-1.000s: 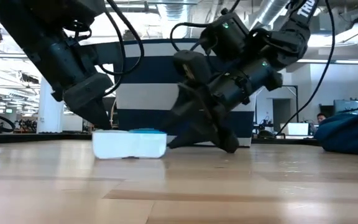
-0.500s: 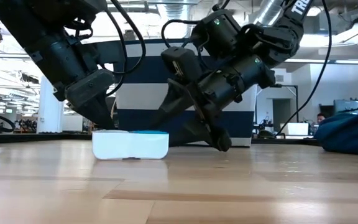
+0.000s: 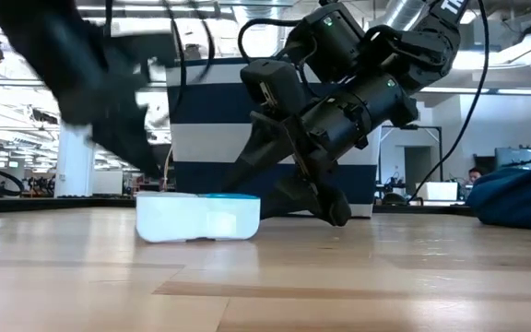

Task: Pick & place medical supplies in basket/bin
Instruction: Put the blue medicine organizer in the blue bin

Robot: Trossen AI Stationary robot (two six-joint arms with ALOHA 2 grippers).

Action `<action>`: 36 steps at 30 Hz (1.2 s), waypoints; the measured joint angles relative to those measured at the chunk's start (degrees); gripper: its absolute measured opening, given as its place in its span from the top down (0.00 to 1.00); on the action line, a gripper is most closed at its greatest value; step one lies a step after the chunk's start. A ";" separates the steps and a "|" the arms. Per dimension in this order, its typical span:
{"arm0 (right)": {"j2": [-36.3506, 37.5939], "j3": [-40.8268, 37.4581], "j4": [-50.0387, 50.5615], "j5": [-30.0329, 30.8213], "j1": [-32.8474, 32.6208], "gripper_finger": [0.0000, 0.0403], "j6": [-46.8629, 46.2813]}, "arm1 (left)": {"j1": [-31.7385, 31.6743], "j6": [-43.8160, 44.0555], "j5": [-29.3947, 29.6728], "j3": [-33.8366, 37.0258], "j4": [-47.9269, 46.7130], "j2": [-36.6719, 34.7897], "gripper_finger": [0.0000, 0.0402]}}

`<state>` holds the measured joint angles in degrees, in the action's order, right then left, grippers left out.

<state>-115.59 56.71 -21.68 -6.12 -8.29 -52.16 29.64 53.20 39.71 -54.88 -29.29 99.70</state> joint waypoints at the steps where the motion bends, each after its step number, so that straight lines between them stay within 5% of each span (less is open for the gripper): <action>1: 0.00 0.00 0.00 0.00 0.00 0.54 -0.01 | 0.54 -0.19 0.92 -1.74 -1.92 -0.04 1.00; 6: 0.00 0.00 0.00 -0.08 0.04 0.52 0.06 | 2.69 0.25 5.32 -7.94 -11.57 -0.26 1.00; 12: 0.07 0.00 1.12 -2.73 0.12 0.46 0.97 | 4.22 3.39 1.92 -9.45 -13.42 0.53 1.00; 21: 0.07 -0.04 1.29 -2.85 0.02 0.39 -0.33 | 5.62 8.80 2.00 -6.01 -2.76 7.13 1.00; 36: 0.00 -0.04 -4.09 -2.86 -1.89 0.39 -3.58 | 5.74 10.07 0.92 -5.96 -0.06 9.15 1.00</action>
<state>-115.59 56.66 -25.76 -8.98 -10.18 -55.74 35.38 63.27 40.63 -60.84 -29.35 108.85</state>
